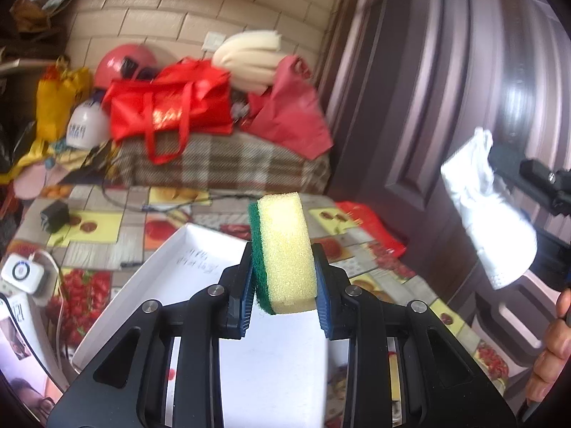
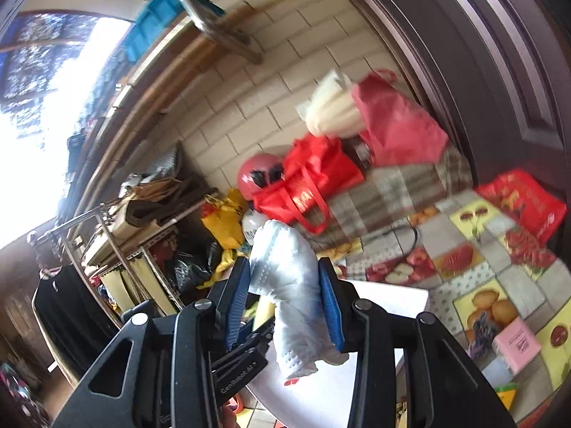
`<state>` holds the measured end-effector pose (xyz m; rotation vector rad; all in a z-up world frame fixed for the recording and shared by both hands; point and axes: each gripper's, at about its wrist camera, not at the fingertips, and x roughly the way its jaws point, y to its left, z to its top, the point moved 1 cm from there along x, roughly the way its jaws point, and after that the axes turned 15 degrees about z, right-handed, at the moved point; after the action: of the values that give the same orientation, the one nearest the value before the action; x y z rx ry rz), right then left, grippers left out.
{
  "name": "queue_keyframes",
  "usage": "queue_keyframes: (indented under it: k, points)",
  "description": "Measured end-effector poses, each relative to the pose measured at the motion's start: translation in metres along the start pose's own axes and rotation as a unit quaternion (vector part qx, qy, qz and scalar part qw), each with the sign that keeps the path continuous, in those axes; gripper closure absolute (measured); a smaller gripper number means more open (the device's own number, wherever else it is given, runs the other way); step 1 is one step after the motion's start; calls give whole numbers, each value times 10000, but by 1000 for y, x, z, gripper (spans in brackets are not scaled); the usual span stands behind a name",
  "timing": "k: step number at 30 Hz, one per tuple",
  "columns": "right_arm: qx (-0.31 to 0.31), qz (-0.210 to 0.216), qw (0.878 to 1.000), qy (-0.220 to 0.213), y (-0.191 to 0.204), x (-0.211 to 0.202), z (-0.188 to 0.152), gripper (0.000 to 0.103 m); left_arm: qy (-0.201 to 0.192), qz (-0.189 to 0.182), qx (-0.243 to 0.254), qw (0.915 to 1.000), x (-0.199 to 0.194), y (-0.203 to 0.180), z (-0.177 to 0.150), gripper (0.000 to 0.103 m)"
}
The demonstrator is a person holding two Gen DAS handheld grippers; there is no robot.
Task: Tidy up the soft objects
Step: 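Carry sponge and sock into the white tray and open both tools, then move both open tools back toward the remaining soft items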
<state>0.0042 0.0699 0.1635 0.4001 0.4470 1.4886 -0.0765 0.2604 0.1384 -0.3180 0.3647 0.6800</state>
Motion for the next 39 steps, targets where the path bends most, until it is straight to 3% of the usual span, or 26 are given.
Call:
queue_keyframes:
  k: [11,19,22,23,25,26,27,29,31,39]
  points:
    - [825,-554,9857,1362,-66,82,-55,65,855,422,-68,9954,62,26,-32,75]
    - [829,-859,9754,1855,-82,112,-92,62,1300,696,-98,9890,88,35,-49,75]
    - [938,-920,9739,1853,-88,115,-97,61,1242,841,-39,9887,88,35,-50,72]
    - [969,-930,9735,1849,-89,116,-98,58,1199,862,-49,9890,87,36,-49,67]
    - [1044,-939,9736,1798,-93,113,-99,50,1032,1048,-96,9891,84,40,-47,39]
    - [1080,-977,9739,1740,-95,110,-98,40,898,1174,-224,9888,81,46,-45,15]
    - [1110,-1007,9743,1678,-97,110,-98,23,821,1225,-334,9885,79,52,-44,0]
    - [1215,-1038,9764,1455,-101,102,-92,1,740,1324,-494,9872,75,61,-41,0]
    - [1274,-1154,9764,1307,-104,97,-89,0,665,1462,-587,9853,72,66,-39,0]
    - [1382,-1198,9771,1084,-98,84,-84,0,530,1459,-610,9860,65,64,-33,0]
